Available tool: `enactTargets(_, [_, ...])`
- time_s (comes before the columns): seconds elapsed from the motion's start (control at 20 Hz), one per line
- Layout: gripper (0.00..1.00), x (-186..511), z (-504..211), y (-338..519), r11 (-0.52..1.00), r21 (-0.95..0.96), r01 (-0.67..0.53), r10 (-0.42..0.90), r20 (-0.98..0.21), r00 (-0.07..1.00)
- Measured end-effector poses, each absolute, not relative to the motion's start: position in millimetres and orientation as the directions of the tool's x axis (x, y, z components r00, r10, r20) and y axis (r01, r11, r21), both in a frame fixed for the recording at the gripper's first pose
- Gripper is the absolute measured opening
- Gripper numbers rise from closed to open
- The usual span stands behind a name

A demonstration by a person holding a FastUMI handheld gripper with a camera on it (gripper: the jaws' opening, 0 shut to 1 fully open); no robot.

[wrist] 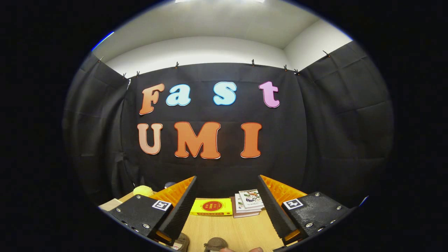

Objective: Open the storage box then place both shoes into the box .Put the left shoe in first, then the right shoe, with the right side of both shoes facing outward in a uniform manner.

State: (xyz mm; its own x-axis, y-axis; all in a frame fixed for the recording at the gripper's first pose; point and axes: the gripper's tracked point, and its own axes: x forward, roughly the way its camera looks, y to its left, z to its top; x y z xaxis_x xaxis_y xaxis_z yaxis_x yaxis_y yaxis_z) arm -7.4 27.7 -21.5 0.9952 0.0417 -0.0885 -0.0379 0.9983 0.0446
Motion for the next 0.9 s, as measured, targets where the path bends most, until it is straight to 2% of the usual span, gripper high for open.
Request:
enactTargets(0.35, [1.00,-11,-33,45,0.996,0.055,-0.064,0.071,-0.130,0.989])
enactTargets(0.6, [1.00,-15,-51,82,0.980,0.117,-0.163,0.184,-0.195,0.963])
enactTargets(0.9, [0.99,-25,-106,152,0.914,0.285,-0.288,0.379,-0.351,0.856])
